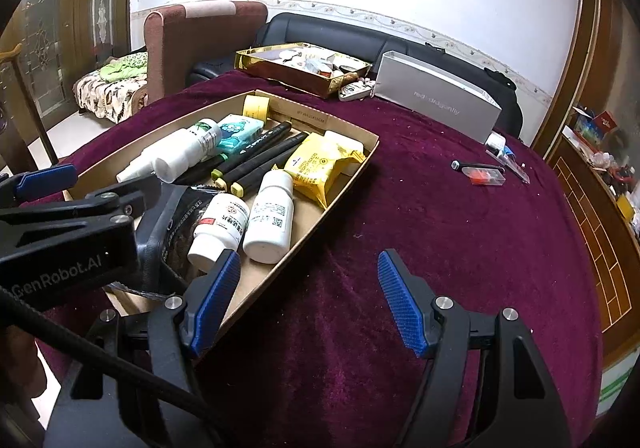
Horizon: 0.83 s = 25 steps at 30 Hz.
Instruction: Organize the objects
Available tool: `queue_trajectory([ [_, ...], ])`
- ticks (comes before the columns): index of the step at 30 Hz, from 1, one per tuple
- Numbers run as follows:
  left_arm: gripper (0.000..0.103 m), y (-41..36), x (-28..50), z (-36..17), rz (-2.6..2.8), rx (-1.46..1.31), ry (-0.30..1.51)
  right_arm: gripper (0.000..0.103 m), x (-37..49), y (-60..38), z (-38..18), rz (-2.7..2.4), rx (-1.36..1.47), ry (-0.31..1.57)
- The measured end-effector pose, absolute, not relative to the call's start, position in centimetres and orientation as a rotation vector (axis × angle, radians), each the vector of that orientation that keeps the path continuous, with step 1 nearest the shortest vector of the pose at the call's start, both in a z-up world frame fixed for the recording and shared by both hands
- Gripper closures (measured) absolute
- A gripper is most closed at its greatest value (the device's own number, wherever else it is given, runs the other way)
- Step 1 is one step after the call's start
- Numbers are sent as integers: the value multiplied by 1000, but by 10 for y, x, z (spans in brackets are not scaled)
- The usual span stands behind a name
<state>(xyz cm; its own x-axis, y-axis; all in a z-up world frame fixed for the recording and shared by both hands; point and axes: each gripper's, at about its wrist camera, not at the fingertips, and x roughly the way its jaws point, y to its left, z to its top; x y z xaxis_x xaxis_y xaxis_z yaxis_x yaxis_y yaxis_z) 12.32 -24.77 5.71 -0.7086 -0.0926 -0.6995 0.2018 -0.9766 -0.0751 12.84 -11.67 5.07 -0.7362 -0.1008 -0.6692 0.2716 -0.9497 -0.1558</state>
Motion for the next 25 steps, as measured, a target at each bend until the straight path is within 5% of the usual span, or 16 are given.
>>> queue_trajectory([
  [25, 19, -251, 122, 57, -2705, 1095, 214, 31, 127, -113, 49, -2715, 1039, 335],
])
